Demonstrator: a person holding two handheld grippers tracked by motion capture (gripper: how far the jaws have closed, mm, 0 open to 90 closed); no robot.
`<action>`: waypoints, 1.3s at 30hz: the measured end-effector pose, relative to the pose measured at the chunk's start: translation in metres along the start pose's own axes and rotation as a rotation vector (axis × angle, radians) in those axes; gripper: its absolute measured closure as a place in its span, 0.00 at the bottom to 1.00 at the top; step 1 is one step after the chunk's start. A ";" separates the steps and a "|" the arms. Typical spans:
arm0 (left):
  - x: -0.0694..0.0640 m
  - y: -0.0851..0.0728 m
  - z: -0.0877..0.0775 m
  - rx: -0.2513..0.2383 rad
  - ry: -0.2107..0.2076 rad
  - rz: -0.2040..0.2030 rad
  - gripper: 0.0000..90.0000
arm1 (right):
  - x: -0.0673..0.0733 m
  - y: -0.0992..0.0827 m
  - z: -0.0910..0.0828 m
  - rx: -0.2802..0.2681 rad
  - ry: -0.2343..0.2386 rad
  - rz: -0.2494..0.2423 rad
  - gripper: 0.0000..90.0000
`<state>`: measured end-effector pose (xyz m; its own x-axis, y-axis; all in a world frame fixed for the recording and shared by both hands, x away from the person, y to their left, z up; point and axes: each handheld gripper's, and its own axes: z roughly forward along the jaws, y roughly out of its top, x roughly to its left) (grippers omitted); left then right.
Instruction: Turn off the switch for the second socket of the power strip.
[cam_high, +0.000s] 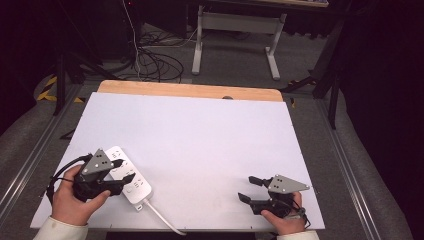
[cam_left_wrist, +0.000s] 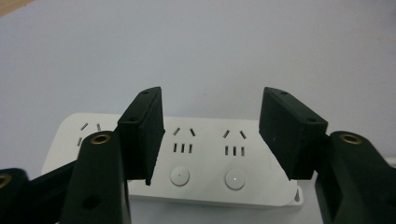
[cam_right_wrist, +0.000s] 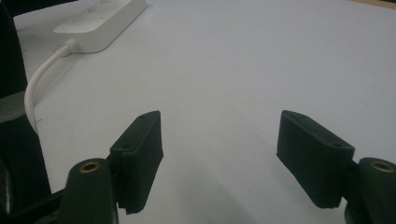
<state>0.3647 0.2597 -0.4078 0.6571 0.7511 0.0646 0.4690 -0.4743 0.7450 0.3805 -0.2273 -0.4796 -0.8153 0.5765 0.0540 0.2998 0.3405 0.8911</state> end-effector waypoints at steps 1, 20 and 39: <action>0.000 0.000 -0.001 -0.008 -0.002 0.009 0.42 | 0.000 0.000 0.000 0.000 0.000 0.000 0.35; 0.006 -0.021 -0.010 -0.253 -0.117 0.013 0.20 | 0.000 0.000 -0.002 -0.012 0.002 -0.003 0.35; 0.020 -0.072 -0.013 -0.288 -0.104 -0.060 0.17 | 0.001 0.000 -0.002 -0.018 0.006 -0.005 0.35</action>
<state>0.3360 0.3154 -0.4515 0.6971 0.7157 -0.0421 0.3315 -0.2697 0.9041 0.3789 -0.2287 -0.4783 -0.8196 0.5705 0.0522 0.2869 0.3300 0.8993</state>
